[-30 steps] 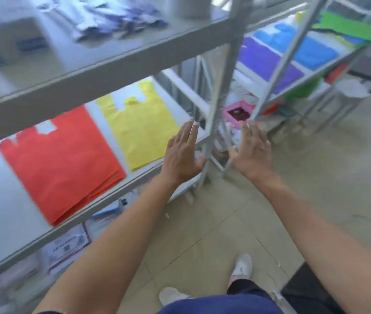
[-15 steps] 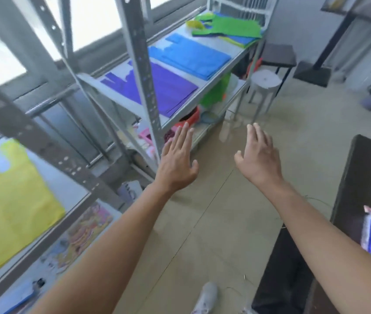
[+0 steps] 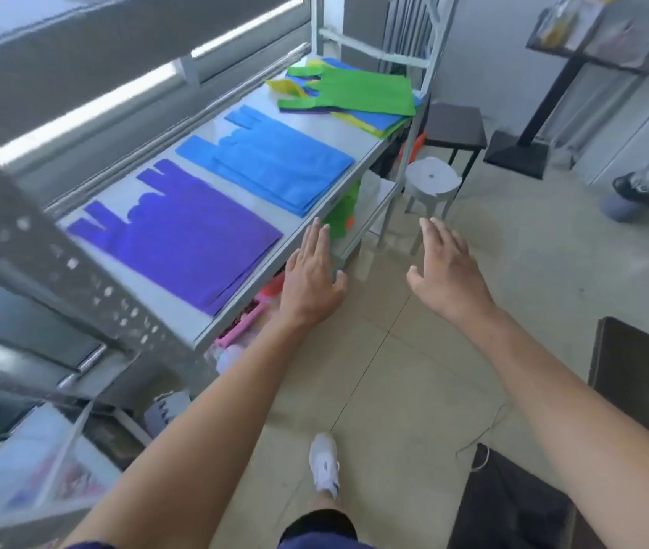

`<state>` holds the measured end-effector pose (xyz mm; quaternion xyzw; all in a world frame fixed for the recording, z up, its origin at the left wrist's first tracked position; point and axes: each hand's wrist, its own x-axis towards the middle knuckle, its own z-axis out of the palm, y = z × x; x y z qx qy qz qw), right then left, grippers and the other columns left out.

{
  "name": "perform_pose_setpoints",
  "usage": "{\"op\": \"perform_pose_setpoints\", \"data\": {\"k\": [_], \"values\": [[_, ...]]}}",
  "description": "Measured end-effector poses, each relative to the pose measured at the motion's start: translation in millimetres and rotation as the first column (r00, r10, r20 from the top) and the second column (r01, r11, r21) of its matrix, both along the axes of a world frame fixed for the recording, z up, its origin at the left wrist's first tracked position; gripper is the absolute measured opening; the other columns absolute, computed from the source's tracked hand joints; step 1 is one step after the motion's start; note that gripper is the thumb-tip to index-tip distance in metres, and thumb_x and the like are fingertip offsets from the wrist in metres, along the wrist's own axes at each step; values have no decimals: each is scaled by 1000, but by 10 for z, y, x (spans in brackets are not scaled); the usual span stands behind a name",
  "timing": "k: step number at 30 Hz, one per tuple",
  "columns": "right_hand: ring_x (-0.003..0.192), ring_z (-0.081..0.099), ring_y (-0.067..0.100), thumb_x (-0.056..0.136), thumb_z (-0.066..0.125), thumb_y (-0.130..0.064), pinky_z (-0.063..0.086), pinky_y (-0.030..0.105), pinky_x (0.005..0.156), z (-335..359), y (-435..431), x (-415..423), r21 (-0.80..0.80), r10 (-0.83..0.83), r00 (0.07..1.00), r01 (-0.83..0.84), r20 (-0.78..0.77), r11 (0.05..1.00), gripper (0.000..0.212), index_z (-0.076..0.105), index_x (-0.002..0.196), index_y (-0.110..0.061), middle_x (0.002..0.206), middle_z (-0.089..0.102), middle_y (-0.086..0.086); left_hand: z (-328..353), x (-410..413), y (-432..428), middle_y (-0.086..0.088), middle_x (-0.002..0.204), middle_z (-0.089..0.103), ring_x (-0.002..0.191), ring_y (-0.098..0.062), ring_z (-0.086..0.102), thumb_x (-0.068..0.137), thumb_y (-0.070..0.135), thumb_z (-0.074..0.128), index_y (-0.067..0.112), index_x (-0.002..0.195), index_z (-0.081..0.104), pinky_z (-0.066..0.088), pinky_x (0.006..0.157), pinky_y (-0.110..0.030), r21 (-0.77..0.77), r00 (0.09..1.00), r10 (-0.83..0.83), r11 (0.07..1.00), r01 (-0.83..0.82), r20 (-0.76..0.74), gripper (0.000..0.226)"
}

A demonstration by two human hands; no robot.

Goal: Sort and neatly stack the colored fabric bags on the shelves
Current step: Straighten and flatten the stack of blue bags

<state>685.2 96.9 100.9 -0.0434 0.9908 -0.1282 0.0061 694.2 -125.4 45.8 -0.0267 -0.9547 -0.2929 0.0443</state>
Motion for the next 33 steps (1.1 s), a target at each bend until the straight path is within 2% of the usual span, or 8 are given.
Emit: {"op": "perform_pose_setpoints", "data": {"k": [5,12,16,19,21,24,28,33], "values": [[154,21,29,98,57,-24,29,45,124,101,352,-968,-17,3,999,-2,50,1000,76,20,163,-12,170,22,8,106,-1287,454,-2,174,5,159,-20,12,93,31,55,16,165,12,16,128,-42,-25,998,-45,999,46,35,85],[139,40,33,96,58,-25,45,47,104,22,1018,-2625,23,-29,998,28,57,999,69,30,157,-10,156,40,9,5,-2890,1020,-6,173,13,155,-28,25,92,27,59,11,162,20,27,123,-48,-109,996,-87,990,90,35,82],[138,41,33,95,58,-23,44,47,105,-65,1286,-3665,2,58,996,-58,71,998,67,33,155,-7,155,41,11,-121,-3647,1188,-6,173,12,157,-25,20,93,25,61,9,163,17,28,122,-48,-131,996,17,991,-6,87,85],[135,42,34,95,57,-20,47,48,100,-143,1453,-4378,4,152,983,-153,99,988,60,38,150,-7,151,44,12,-230,-4091,1318,-6,173,12,157,-23,19,94,24,60,9,164,16,28,122,-48,-135,987,60,990,-39,151,84],[136,42,34,95,56,-19,49,50,102,-160,1472,-4845,16,211,971,-214,113,977,60,39,151,-8,152,44,12,-290,-4351,1384,-6,173,14,157,-24,20,95,24,59,10,164,17,28,123,-49,-103,979,106,991,-89,176,83],[140,42,31,96,55,-17,47,50,107,-164,1307,-5499,-21,313,945,-312,91,950,60,40,154,-10,156,44,9,-368,-4729,1431,-9,171,20,155,-26,27,94,24,60,9,163,21,31,122,-47,-43,967,189,982,-184,168,80],[138,45,31,96,55,-14,44,46,108,-367,884,-6318,-27,465,881,-464,85,885,57,44,152,-8,151,51,12,-567,-5317,1361,-10,169,25,153,-26,31,96,26,60,7,161,26,34,119,-45,-8,945,286,957,-289,161,76],[132,50,32,93,61,-17,46,46,106,-779,578,-7144,-46,544,826,-544,149,838,57,50,149,-9,142,59,13,-788,-5826,1247,-10,168,28,152,-25,33,97,23,58,7,161,27,33,120,-45,7,897,387,917,-398,213,73]]}}
